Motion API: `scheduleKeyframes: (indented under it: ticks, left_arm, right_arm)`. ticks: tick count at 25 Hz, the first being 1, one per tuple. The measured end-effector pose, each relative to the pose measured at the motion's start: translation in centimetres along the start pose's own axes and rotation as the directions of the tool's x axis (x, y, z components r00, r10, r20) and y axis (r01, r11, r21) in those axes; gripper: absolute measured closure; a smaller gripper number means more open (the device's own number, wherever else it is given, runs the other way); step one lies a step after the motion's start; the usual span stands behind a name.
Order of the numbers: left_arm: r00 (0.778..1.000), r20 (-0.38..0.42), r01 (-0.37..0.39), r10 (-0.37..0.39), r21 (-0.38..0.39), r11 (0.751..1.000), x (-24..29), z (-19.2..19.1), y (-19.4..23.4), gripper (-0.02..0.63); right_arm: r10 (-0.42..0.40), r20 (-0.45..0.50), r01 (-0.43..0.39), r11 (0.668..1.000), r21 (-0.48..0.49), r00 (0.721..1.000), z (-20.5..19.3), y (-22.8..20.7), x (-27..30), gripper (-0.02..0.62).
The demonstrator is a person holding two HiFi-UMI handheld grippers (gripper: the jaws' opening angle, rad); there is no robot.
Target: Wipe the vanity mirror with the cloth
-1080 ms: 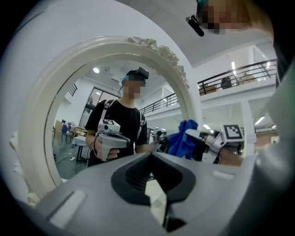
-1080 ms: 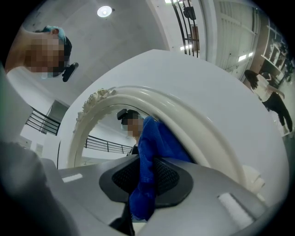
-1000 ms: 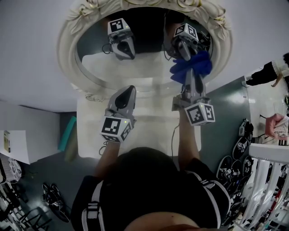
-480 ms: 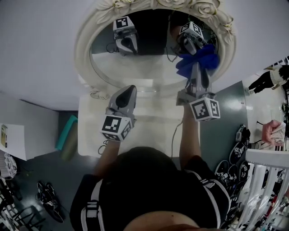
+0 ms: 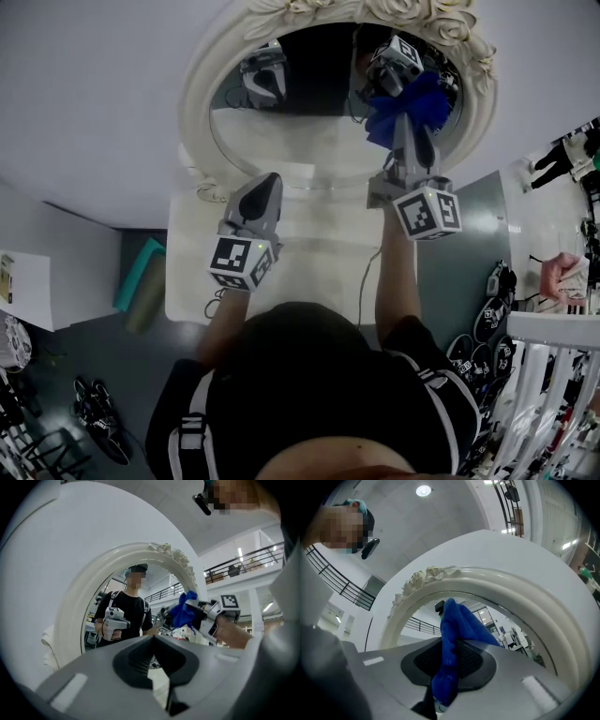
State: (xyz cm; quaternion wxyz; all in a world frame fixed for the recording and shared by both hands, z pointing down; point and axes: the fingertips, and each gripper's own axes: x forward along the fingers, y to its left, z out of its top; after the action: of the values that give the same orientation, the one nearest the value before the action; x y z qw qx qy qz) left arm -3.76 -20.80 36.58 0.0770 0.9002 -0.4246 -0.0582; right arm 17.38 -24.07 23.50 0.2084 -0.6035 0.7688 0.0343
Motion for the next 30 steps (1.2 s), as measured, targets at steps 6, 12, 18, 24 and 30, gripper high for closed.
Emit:
scheduleKeyframes:
  ticks: [6,12,18,24,30]
  left_arm:
    - [1.0,0.001,-0.008,0.008,-0.012,1.0,-1.3,0.0,1.4,0.6]
    - [0.999,0.007,-0.042,0.042,-0.028,0.999,-3.0,-0.2,3.0,0.6]
    - [0.996,0.001,-0.089,0.089,-0.034,0.995,-5.1,-0.5,4.8,0.6]
    - [0.99,-0.001,-0.141,0.141,-0.041,0.989,-6.9,-0.6,7.0,0.6]
    - [0.984,-0.011,-0.178,0.177,-0.05,0.983,-8.0,-1.1,8.7,0.6]
  right_arm:
    - [0.039,-0.006,-0.039,0.999,-0.031,0.999,-0.2,3.5,1.6,0.526]
    - [0.118,-0.019,-0.119,0.99,-0.075,0.993,-1.3,8.6,3.9,0.526]
    - [0.178,-0.022,-0.179,0.979,-0.094,0.984,-2.6,12.9,5.2,0.526]
    - [0.249,-0.046,-0.253,0.961,-0.111,0.967,-5.4,17.6,6.7,0.526]
    - [0.298,-0.06,-0.302,0.948,-0.101,0.953,-8.7,20.9,7.4,0.528]
